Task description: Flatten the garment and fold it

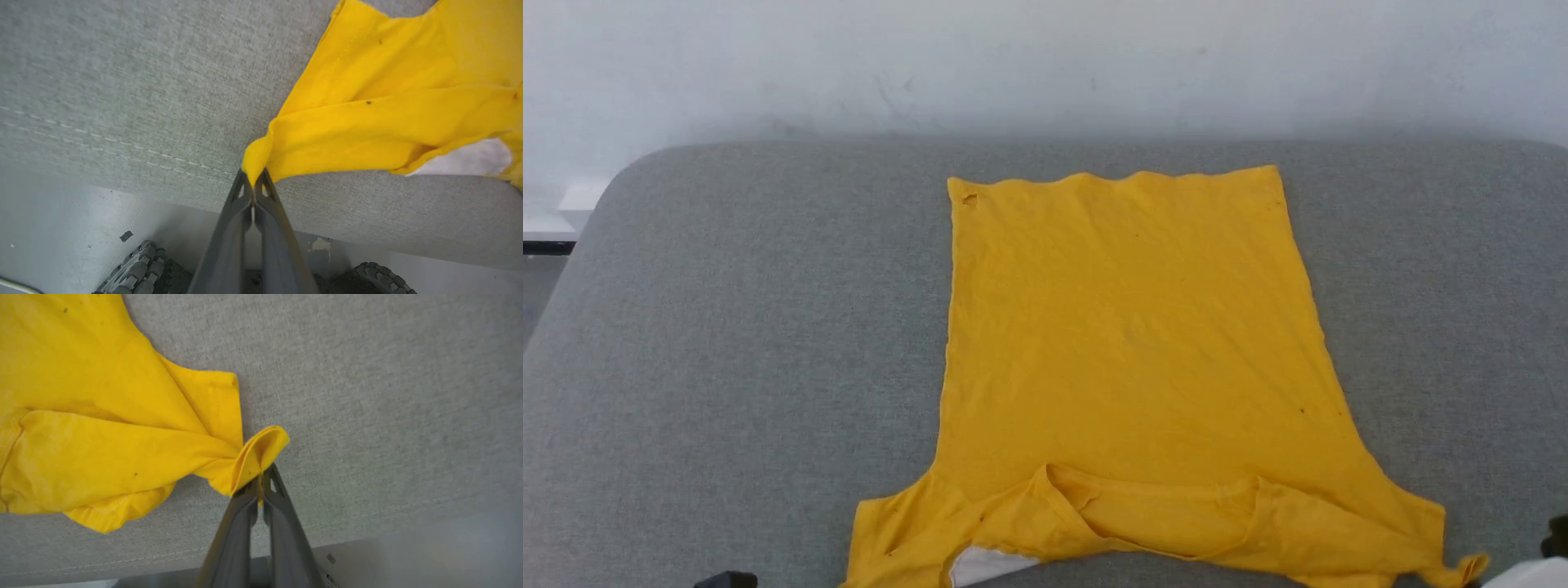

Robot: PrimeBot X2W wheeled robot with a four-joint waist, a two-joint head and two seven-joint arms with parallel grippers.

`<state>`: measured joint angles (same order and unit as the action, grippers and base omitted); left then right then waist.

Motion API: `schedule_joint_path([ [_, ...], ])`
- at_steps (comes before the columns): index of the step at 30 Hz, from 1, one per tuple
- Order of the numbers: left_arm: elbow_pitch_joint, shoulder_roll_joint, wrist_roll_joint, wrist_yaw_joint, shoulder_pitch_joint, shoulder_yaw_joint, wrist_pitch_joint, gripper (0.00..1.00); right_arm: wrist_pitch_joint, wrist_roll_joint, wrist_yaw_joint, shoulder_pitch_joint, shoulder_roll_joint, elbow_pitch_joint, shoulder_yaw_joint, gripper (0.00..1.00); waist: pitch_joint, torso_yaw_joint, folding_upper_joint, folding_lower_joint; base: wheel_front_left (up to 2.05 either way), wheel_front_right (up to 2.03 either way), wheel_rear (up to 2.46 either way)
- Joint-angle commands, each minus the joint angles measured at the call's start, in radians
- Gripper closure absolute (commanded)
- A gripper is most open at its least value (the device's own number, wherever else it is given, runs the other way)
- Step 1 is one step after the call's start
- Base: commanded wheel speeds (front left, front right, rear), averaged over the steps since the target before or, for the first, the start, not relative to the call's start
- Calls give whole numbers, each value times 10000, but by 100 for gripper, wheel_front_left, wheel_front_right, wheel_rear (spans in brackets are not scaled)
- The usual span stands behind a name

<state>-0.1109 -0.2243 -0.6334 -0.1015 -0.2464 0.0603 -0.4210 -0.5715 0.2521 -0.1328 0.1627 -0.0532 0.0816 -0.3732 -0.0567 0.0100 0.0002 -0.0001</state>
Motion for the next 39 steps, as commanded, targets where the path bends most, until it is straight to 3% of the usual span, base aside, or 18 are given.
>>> schedule_joint_path([
  [1,23,15,-10,-47,-82,13,49,100,18,86,21,125,24,123,17,100,-23,7,-2,1,0,0,0],
  [8,-163,298,-3,88,147,101,668,100,876,889,21,100,28,1596,426,100,-102,38,-2,1,0,0,0],
  [9,-175,345,-14,100,196,103,754,100,1018,926,21,60,28,1675,517,65,-104,42,-2,1,0,0,0],
  [10,-194,371,-23,116,226,117,793,100,1153,969,21,31,28,1715,572,24,-106,47,-2,1,0,0,0],
  [11,-199,373,-11,132,255,132,833,100,1284,1003,21,10,28,1725,589,0,-107,52,-2,1,0,0,0],
  [19,-40,307,57,136,389,186,948,100,3348,857,21,-483,29,643,-162,0,-130,138,-2,1,0,0,0],
  [27,220,349,58,140,681,318,932,100,5108,13,21,-2367,-48,-106,114,0,-624,397,-2,1,0,0,0],
  [31,477,381,74,183,968,409,956,100,5086,-103,21,-4263,-333,618,281,0,-1212,651,-2,1,0,0,0],
  [39,1169,532,289,152,1593,691,1107,100,4299,-412,21,-8088,-1308,3330,414,0,-2639,1498,-2,1,0,0,0],
])
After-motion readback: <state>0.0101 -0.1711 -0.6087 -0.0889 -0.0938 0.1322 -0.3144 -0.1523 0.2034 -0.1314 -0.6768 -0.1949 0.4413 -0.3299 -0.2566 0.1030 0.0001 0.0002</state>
